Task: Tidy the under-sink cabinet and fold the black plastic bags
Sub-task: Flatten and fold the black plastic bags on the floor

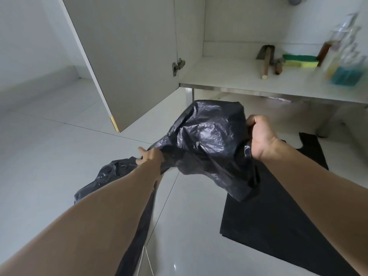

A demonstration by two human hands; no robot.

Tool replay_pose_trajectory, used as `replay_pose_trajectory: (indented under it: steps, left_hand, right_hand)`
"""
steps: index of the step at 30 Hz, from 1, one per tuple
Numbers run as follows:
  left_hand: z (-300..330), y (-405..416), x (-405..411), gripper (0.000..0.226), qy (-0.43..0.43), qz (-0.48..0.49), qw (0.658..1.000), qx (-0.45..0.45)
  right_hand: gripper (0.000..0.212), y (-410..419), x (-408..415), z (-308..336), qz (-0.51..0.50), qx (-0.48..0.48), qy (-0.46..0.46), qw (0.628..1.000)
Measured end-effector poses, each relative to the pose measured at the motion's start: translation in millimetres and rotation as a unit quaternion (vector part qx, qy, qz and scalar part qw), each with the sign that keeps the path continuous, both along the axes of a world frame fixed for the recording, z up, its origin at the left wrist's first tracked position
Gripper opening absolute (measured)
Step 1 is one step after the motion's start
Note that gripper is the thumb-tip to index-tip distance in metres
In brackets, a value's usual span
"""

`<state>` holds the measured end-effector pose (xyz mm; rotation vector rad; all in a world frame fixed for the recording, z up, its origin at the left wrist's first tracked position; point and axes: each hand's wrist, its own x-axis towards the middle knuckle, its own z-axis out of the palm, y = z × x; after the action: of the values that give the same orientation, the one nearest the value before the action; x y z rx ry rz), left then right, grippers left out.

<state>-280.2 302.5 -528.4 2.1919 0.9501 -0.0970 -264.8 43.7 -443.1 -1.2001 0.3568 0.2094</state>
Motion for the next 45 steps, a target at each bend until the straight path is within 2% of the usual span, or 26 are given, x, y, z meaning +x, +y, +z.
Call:
replay_pose_trajectory:
  steps: [1,3,5,6,8,11,14,15,16,17,19,21,22,23,25,27,30,34,36,38,40,41,43,45]
  left_hand:
    - [-1.9,-1.2,-2.1,0.057,-0.014,-0.022,1.000,0.016]
    - [2.3,-5.2,-9.9,0.055,-0.036,-0.096,0.993,0.058]
    - [-3.8,2.7,-9.4,0.032,-0.036,-0.147,0.985,0.080]
    - [-5.9,9.6,-8.3,0.021,-0.051,-0.153,0.985,0.056]
    - [4.6,20.1,-11.8,0.012,-0.119,-0.118,0.986,-0.010]
    - [30.3,41.4,-17.5,0.029,-0.207,-0.040,0.977,0.014]
    - [44.3,67.2,-23.0,0.042,-0.214,0.027,0.976,0.012]
    - [47.4,73.2,-26.1,0.044,-0.198,0.035,0.979,0.008]
    - [49.1,78.0,-28.1,0.046,-0.181,0.041,0.983,0.005]
    - [51.4,81.0,-30.2,0.047,-0.166,0.048,0.985,0.004]
    - [55.3,84.0,-31.9,0.049,-0.149,0.070,0.986,-0.012]
    - [60.5,81.7,-31.5,0.051,-0.149,0.082,0.984,-0.047]
    - [63.0,78.9,-29.8,0.052,-0.153,0.082,0.983,-0.064]
    - [66.3,74.3,-28.2,0.052,-0.157,0.076,0.982,-0.076]
    - [76.4,60.9,-25.1,0.050,-0.161,0.056,0.982,-0.076]
    - [85.6,45.8,-18.9,0.045,-0.166,0.032,0.983,-0.075]
    - [94.9,26.4,-10.4,0.046,-0.161,-0.005,0.983,-0.085]
    - [108.6,12.5,-14.1,0.046,-0.126,-0.083,0.981,-0.120]
    - [116.9,15.0,-20.3,0.053,-0.107,-0.150,0.974,-0.135]
    - [118.8,23.6,-21.6,0.059,-0.076,-0.264,0.960,-0.062]
    - [116.1,30.5,-22.7,0.048,-0.033,-0.357,0.929,0.092]
    - [112.2,34.0,-21.7,0.038,-0.025,-0.374,0.911,0.173]
    - [108.9,39.3,-22.6,0.023,-0.048,-0.352,0.895,0.270]
    - [107.7,46.0,-21.2,0.013,-0.080,-0.292,0.899,0.316]
  right_hand:
    - [0.019,-2.3,-1.1,4.1,0.002,0.000,0.000,1.000]
    - [0.008,-8.8,-0.9,10.6,-0.014,0.001,-0.014,1.000]
    - [0.023,-17.1,1.4,14.9,-0.035,0.008,-0.019,0.999]
    - [0.024,-18.9,3.9,17.3,-0.044,0.009,-0.027,0.999]
    - [0.024,-16.8,8.0,20.8,-0.058,0.001,-0.043,0.997]
    - [0.023,1.3,13.2,29.3,-0.050,0.019,-0.066,0.996]
    - [0.018,24.5,13.9,33.5,0.021,0.089,-0.069,0.993]
    - [0.022,30.6,15.8,28.9,0.031,0.062,-0.063,0.996]
    - [0.030,36.1,17.4,22.0,0.044,-0.024,-0.072,0.996]
    - [0.041,41.7,19.3,11.4,0.064,-0.151,-0.090,0.982]
    - [0.071,55.0,11.0,-12.4,0.121,-0.390,-0.136,0.903]
    - [0.079,67.6,-4.9,-34.4,0.145,-0.513,-0.202,0.821]
    - [0.075,73.7,-14.3,-40.6,0.159,-0.541,-0.242,0.789]
    - [0.067,78.5,-22.9,-45.0,0.186,-0.547,-0.261,0.773]
    - [0.052,86.8,-39.3,-44.8,0.243,-0.530,-0.270,0.766]
    - [0.052,96.9,-51.2,-41.1,0.275,-0.503,-0.283,0.769]
    - [0.057,108.1,-52.7,-42.3,0.242,-0.525,-0.312,0.754]
    - [0.037,102.9,-34.3,-38.5,0.173,-0.578,-0.308,0.735]
    - [0.029,97.4,-23.8,-32.3,0.152,-0.606,-0.304,0.719]
    - [0.028,90.4,-13.0,-26.7,0.143,-0.632,-0.286,0.706]
    - [0.030,81.8,-0.7,-23.4,0.133,-0.650,-0.273,0.696]
    - [0.030,76.7,4.2,-20.9,0.133,-0.654,-0.267,0.696]
    - [0.030,66.6,10.8,-15.8,0.143,-0.651,-0.256,0.700]
    - [0.035,57.4,14.3,-12.1,0.150,-0.640,-0.256,0.709]
